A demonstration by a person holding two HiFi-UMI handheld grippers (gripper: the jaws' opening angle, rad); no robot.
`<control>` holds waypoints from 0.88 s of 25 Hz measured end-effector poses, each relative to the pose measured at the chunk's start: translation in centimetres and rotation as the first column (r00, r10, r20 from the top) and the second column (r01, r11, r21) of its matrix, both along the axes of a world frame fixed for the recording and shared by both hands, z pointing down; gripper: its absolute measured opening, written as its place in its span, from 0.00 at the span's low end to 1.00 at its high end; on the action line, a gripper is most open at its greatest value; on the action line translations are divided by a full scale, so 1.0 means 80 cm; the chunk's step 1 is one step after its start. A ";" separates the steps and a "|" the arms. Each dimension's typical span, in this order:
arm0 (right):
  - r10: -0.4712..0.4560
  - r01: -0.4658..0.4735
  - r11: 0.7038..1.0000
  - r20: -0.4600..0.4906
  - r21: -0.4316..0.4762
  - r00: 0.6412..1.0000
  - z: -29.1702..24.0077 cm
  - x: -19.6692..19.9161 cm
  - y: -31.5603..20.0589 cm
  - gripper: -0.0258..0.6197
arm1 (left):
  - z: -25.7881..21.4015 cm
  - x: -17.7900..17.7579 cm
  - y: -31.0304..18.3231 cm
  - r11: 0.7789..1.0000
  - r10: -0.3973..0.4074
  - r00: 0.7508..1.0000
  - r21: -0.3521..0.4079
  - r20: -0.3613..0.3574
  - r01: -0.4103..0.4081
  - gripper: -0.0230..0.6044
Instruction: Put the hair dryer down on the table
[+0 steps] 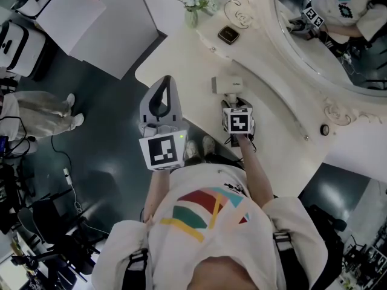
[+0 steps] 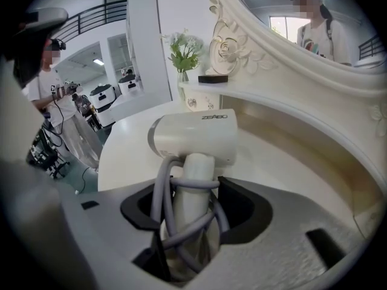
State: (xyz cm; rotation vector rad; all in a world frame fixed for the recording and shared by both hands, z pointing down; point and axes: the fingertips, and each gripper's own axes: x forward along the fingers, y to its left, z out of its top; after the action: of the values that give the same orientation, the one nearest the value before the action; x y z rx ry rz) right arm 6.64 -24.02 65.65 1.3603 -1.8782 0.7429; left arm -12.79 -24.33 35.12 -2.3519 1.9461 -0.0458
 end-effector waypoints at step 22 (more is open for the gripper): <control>0.012 -0.011 0.997 0.009 -0.073 1.000 0.010 0.003 0.000 0.40 | 0.009 0.005 0.007 0.997 0.034 0.999 -0.065 0.011 -0.034 0.04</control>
State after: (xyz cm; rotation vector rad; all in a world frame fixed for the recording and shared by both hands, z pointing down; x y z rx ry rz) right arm 6.88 -24.03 66.48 1.3251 -1.8342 0.8168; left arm -12.38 -23.73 35.84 -2.4187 1.9274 -0.1221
